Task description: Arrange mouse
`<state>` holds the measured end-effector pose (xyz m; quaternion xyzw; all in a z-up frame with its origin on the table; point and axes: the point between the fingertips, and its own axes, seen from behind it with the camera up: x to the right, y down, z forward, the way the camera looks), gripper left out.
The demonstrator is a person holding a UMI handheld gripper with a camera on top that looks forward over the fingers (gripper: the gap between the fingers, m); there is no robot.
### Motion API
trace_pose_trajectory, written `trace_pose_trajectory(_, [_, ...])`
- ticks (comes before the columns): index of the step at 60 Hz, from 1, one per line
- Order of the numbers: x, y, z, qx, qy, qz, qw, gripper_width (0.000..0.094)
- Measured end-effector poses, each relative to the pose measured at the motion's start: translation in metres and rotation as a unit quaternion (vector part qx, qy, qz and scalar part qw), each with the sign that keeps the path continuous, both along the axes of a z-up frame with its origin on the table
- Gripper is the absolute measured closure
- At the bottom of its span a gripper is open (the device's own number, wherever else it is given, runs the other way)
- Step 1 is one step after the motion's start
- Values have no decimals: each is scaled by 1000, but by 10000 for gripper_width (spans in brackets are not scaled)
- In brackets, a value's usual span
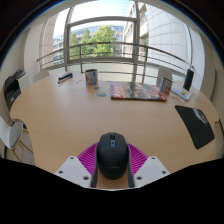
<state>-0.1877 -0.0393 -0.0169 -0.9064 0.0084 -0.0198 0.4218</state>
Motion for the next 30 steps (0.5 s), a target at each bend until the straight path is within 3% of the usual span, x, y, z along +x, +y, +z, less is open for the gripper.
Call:
trace_pose_trajectory(8, [-9, 2, 30, 14, 21, 50, 998, 549])
trace_pose_trajectory(18, [27, 21, 178, 132, 81, 83, 984, 550])
trace_pose_trajectory(24, [97, 44, 254, 192, 99, 71, 974, 550])
trace_pose_trajectory(30, [198, 64, 265, 204, 90, 42, 974, 551])
